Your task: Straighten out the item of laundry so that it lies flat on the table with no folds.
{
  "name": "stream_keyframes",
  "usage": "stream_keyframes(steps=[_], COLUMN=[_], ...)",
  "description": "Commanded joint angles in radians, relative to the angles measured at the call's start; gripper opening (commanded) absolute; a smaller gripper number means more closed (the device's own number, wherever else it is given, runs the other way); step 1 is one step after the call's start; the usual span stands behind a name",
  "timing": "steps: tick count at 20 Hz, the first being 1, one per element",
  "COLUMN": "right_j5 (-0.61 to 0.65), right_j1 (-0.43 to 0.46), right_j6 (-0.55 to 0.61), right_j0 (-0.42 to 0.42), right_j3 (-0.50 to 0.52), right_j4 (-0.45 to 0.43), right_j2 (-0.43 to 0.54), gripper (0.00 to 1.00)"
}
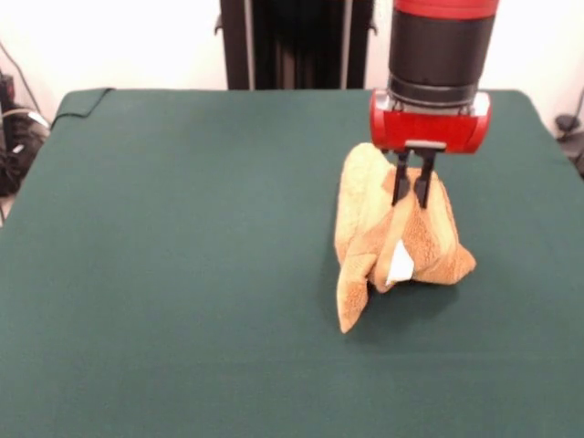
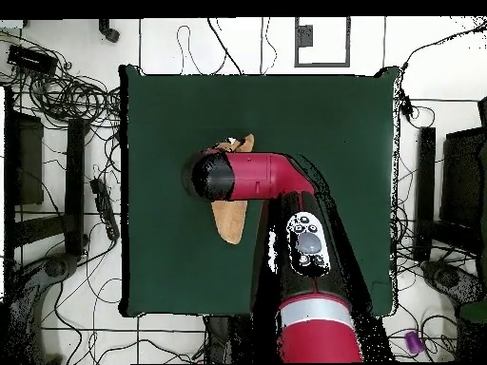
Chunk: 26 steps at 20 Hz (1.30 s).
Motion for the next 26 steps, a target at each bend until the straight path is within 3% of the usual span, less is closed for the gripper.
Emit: stream_keyframes(steps=[1,13,26], right_j5=[0.147,0.232,0.232], right_j1=[-0.016,-0.066,-0.043], right_j6=[0.009,-0.088,-0.191], right_j0=[0.05,-0.017,-0.116], right_j3=[0.1,0.126,0.112], right_j4=[-0.022,-0.032,-0.088], right_j2=[0.059,0.094,0.159], gripper=[0.0,0.0,0.0])
